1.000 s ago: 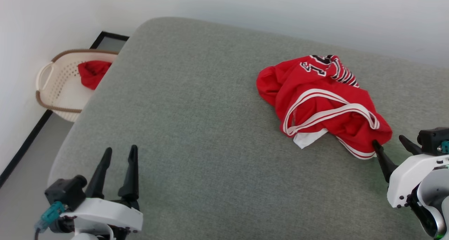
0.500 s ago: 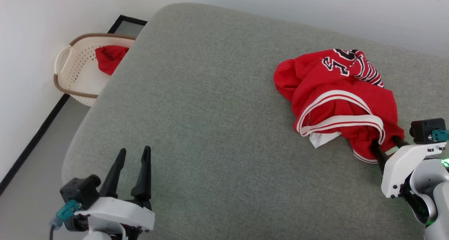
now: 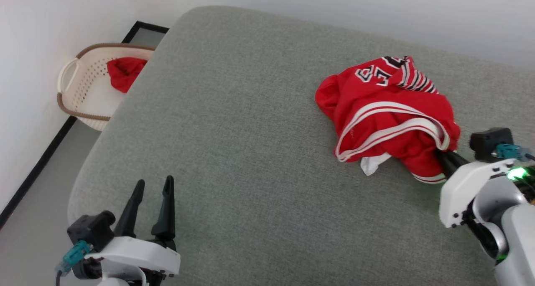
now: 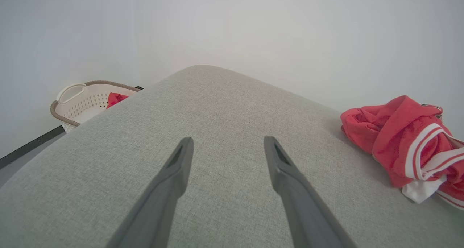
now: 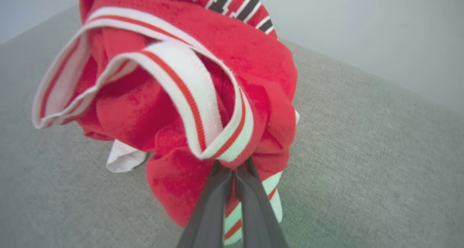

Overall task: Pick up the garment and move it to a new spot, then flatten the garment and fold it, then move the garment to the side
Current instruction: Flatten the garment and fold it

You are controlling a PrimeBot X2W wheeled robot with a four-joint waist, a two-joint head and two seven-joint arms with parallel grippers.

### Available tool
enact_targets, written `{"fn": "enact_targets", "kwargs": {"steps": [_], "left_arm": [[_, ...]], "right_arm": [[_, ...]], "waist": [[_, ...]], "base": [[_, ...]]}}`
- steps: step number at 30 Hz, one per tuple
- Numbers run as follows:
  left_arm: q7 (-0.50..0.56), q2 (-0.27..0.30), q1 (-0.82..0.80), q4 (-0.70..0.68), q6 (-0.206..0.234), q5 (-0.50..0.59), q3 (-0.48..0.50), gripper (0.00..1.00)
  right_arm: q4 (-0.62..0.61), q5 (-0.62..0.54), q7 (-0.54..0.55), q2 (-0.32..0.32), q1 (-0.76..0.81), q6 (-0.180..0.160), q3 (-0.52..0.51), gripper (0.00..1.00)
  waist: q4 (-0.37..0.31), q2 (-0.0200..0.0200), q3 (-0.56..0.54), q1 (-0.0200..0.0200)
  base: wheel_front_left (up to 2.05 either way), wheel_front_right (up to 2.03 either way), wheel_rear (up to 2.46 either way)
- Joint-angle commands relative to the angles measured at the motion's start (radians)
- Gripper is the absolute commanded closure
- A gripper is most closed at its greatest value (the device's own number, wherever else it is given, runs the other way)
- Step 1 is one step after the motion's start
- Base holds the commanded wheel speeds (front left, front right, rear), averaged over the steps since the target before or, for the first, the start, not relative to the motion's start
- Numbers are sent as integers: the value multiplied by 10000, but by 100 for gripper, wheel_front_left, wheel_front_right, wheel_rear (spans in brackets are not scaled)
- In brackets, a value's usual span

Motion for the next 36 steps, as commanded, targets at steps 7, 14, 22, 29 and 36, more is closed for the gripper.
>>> {"fn": "enact_targets", "kwargs": {"steps": [7, 14, 22, 29, 36], "left_arm": [[-40, -114, 127, 89, -83, 396, 232, 0], [-40, -277, 138, 237, -203, 612, 424, 0], [-40, -412, 182, 394, -307, 858, 667, 0], [-20, -407, 479, 176, -363, 1170, 1137, 0], [-20, -519, 754, -103, -442, 1432, 1570, 0]], "right_arm": [[-1135, 163, 248, 83, 63, -3, 1231, 100], [-1523, 490, 602, 275, 247, -3, 2475, 100], [-1079, 1091, 444, 346, 405, -3, 3274, 0], [-1578, 1469, 77, 250, 675, -3, 2828, 0], [-2253, 1352, -267, 290, 1217, -3, 2031, 0]], "waist": [[-135, 0, -237, 0], [-75, 0, -334, 0], [-135, 0, -393, 0], [-598, 0, -577, 0], [-1059, 0, -821, 0]], "base": [[0, 0, 0], [0, 0, 0], [0, 0, 0], [0, 0, 0], [0, 0, 0]]}}
